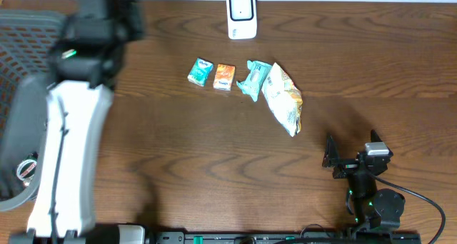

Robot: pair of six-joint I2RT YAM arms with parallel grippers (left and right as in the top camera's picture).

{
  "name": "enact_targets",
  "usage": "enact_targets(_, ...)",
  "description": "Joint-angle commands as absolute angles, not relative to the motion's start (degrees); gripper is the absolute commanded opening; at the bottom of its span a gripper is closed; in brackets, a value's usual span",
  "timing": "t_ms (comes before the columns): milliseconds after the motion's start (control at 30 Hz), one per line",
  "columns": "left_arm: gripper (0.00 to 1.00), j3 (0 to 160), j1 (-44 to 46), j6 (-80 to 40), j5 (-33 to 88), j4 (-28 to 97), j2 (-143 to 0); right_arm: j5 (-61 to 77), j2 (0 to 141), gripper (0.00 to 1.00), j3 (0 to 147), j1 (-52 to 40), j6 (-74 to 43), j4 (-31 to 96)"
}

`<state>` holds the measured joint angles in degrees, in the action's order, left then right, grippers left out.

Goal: Scan the item barcode
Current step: 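Scan the green Kleenex pack and set it left of the orange box, then reach the left gripper into the basket toward the green Zam-Buk tin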

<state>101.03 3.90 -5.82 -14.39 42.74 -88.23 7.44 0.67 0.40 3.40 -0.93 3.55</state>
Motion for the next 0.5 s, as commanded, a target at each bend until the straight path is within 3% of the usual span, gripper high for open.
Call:
enact_targets(0,0.7,101.6,-4.3,-5.2,-26.2,45.9,-85.1,7.2,0.3,0.99,0.3,3.0,-0.6,3.7)
enact_targets(233,0.86,101.3,-21.9,-14.3,-26.2,56.4,-85.7,7.2,0.3,0.99,0.3,3.0,-0.6,3.7)
enact_targets(467,0.88,98.1,-36.1,-16.8,-26.1,60.0,-87.7,7.2,0.3,0.99,0.3,3.0,-0.6,3.7)
